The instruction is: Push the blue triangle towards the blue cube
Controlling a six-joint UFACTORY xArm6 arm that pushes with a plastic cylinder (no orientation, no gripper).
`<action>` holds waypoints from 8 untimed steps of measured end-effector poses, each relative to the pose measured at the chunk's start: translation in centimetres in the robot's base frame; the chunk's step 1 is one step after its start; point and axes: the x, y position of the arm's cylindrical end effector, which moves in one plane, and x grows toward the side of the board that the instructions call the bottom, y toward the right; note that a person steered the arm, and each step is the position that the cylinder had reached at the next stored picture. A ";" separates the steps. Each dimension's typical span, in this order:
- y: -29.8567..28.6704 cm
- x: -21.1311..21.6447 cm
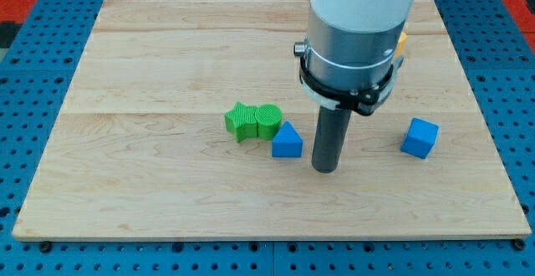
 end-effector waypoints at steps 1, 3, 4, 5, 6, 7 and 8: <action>-4.4 1.7; -8.3 -3.5; -6.1 -5.3; -4.0 -5.8; -5.3 -4.2; -5.9 -2.2; -3.6 -2.1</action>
